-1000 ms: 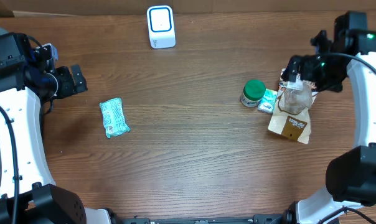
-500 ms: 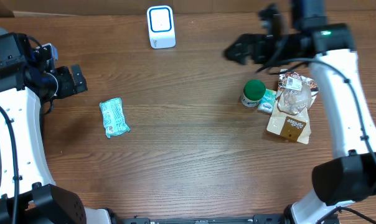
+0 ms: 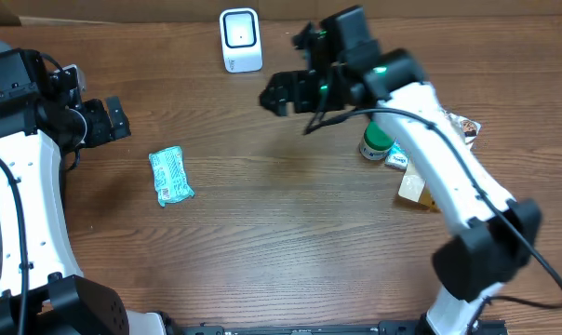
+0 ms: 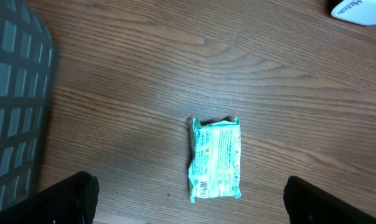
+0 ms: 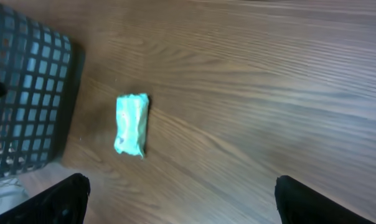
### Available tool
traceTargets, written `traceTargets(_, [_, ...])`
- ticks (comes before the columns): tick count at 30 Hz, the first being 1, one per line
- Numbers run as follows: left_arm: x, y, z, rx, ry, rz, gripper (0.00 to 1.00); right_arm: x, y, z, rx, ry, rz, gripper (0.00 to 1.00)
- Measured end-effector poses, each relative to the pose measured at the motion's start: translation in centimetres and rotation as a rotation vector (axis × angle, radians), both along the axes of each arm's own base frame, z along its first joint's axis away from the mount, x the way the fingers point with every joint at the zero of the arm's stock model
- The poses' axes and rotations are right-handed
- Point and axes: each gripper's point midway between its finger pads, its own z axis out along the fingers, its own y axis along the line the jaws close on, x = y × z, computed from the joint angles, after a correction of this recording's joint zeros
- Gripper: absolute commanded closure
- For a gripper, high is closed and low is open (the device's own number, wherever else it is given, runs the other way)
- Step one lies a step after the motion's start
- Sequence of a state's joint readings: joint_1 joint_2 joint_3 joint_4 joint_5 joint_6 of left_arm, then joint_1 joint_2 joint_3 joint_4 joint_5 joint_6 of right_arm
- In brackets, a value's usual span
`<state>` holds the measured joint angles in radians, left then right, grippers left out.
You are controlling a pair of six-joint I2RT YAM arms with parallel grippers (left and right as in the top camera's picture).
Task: Scan the item barcode
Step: 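Release the snack bag and reach the right gripper to the wipes pack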
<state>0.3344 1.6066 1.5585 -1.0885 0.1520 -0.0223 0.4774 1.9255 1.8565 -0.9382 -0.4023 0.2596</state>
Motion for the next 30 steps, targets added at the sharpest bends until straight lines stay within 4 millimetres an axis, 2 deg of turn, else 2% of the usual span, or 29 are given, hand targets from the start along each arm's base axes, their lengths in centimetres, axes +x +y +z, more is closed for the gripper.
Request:
traceTargets(3, [0.0,0.0,0.0,0.000,0.000,0.000,0.00,-0.1,3.3,-2.2,0.009,0.021,0.020,0.10])
traceTargets(8, [0.0,0.0,0.0,0.000,0.000,0.000,0.00,-1.4,9.9,-6.8,0.039,0.067,0.062,0.12])
traceTargets(12, [0.0,0.0,0.0,0.000,0.000,0.000,0.00,-2.5,14.0,-9.7,0.070,0.087,0.084,0.13])
traceTargets(14, [0.0,0.0,0.0,0.000,0.000,0.000,0.00,-3.1,15.4,-10.9,0.073,0.097,0.096,0.13])
traceTargets(18, [0.0,0.0,0.0,0.000,0.000,0.000,0.00,-4.6,17.4,-13.8,0.059,0.125,0.122,0.14])
traceTargets(22, [0.0,0.0,0.0,0.000,0.000,0.000,0.00,-6.0,18.2,-16.4,0.030,0.164,0.140,0.18])
traceTargets(30, [0.0,0.0,0.0,0.000,0.000,0.000,0.00,-6.0,18.6,-17.8,0.026,0.169,0.140,0.35])
